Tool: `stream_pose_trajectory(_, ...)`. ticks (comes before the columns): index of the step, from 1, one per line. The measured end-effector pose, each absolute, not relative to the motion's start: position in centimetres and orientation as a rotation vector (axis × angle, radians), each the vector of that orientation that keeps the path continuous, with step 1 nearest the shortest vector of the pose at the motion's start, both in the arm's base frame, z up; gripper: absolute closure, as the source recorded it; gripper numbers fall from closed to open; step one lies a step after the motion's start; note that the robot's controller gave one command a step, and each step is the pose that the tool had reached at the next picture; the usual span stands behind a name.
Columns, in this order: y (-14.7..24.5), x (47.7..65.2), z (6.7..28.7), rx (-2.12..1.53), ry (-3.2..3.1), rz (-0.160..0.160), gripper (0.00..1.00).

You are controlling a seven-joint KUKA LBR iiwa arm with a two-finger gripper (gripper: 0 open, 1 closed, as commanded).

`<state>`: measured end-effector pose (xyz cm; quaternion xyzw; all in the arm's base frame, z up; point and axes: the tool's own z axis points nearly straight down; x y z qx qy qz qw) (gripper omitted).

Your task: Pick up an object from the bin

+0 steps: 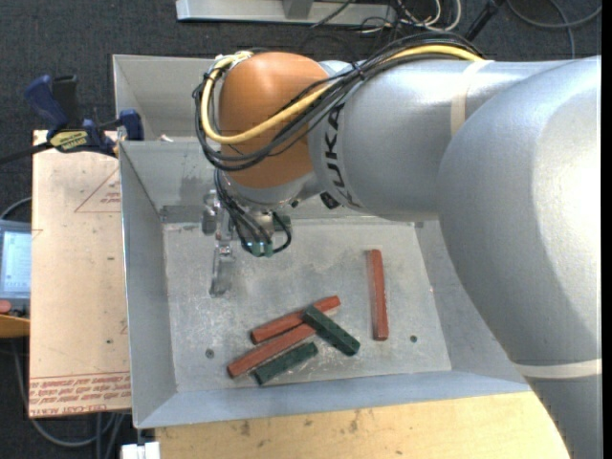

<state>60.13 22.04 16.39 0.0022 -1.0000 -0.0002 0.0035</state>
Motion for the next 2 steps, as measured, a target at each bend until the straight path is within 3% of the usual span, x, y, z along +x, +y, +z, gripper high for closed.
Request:
stream_pose_trajectory(1,15.0,56.7,6.9,0.834,-3.026,-0.001,0.0)
stream_pose_trajectory(2,10.5,50.8,10.0,1.32,-2.849,0.0,0.0)
